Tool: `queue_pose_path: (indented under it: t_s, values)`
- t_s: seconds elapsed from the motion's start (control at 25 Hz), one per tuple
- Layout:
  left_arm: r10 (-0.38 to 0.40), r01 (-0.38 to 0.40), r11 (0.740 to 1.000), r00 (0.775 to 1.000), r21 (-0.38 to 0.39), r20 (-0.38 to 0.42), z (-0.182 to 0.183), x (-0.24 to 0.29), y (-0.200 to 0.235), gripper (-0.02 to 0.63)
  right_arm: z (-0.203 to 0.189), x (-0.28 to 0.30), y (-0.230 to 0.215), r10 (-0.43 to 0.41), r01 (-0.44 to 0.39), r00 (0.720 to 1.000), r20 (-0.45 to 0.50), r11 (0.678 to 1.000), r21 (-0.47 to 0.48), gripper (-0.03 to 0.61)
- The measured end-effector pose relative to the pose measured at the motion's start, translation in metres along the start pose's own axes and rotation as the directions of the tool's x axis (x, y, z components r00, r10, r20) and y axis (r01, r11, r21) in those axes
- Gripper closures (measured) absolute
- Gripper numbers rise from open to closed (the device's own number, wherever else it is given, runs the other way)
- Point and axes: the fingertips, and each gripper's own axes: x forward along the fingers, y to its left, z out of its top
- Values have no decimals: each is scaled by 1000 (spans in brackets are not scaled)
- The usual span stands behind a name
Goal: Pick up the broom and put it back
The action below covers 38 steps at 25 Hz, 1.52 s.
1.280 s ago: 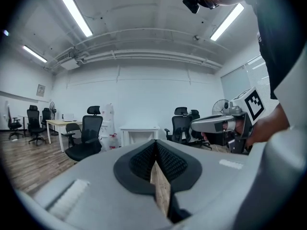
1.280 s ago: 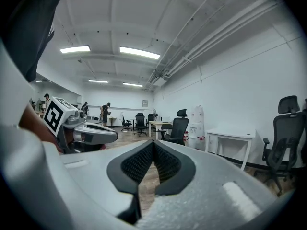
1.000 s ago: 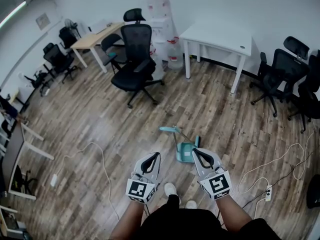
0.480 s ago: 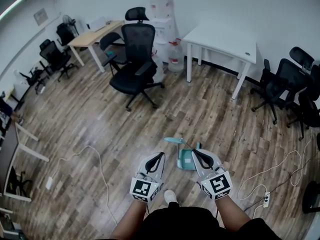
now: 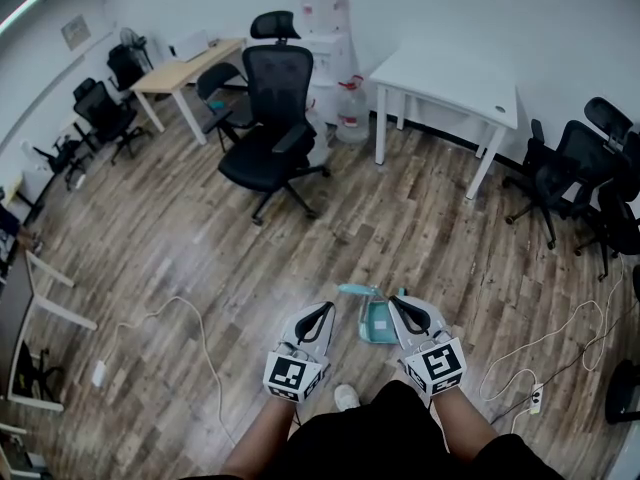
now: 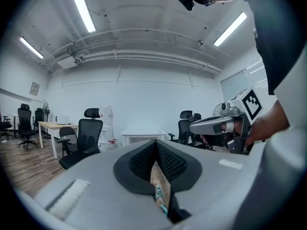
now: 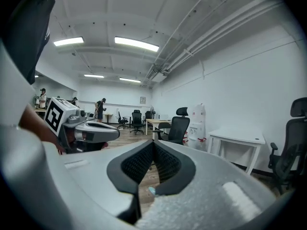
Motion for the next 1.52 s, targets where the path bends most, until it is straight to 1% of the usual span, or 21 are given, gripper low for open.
queue_pose_path:
  t_s: [0.2, 0.36, 0.52, 0.72, 0.84, 0.96, 1.12, 1.24, 1.4, 1.52]
  values:
    - [-3, 3, 997, 1000, -75, 1, -5, 10, 8, 595, -11, 12, -8, 21, -22, 999, -38, 1000, -14, 575]
    - [18, -20, 996, 1000, -91, -23, -17, 22, 11, 594, -23, 19, -17, 55, -56, 996, -74, 998, -22, 575]
    - [40, -47, 994, 996, -100, -76, -37, 32, 10, 594, -40, 23, -28, 78, -83, 989, -126, 996, -30, 575]
    - [95, -111, 982, 989, -152, -111, -57, 37, 27, 594, -69, 32, -29, 163, -172, 971, -174, 984, -38, 575]
    - [112, -134, 980, 982, -146, -149, -71, 39, 31, 594, -88, 37, -30, 198, -217, 954, -226, 974, -59, 575]
    - [123, -154, 978, 971, -143, -207, -87, 36, 28, 594, -112, 39, -27, 221, -254, 932, -287, 964, -80, 575]
    - [131, -160, 982, 961, -103, -244, -104, 37, 31, 594, -144, 44, -30, 235, -286, 899, -369, 954, -90, 574]
    - [131, -162, 982, 956, -99, -264, -111, 40, 30, 594, -168, 48, -29, 260, -316, 869, -420, 947, -67, 528]
    - [148, -197, 968, 949, -158, -278, -122, 44, 29, 594, -198, 53, -26, 276, -342, 840, -467, 938, -59, 484]
    - [168, -225, 959, 941, -174, -292, -130, 42, 27, 594, -219, 61, -21, 291, -372, 819, -495, 926, -71, 453]
